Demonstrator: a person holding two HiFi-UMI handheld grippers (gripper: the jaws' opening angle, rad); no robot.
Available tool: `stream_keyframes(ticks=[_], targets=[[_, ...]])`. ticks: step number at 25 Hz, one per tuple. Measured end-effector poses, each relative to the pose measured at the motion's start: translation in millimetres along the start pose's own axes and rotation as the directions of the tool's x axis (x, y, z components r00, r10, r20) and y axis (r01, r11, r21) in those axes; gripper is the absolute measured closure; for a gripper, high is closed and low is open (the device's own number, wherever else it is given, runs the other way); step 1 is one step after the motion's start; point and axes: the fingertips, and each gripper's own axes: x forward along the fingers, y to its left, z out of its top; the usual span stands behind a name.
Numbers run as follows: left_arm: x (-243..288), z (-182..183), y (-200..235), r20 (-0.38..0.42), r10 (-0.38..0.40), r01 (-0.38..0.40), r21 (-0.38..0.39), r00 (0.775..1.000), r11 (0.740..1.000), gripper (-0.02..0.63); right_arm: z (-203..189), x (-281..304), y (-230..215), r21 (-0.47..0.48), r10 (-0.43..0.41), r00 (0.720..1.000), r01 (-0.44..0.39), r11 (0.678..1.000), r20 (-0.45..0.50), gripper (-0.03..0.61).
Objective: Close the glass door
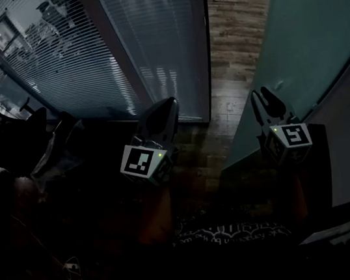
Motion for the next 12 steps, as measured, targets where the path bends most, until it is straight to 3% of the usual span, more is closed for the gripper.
stream_keyframes(ticks=[12], targets=[[0.7, -14.1, 12.1, 0.000, 0.001, -0.001, -0.009, 1.000, 1.000, 0.612, -9.3, 30.2, -14.4, 0.024, -0.038, 0.999, 0.038, 0.999, 0.000, 0.463]])
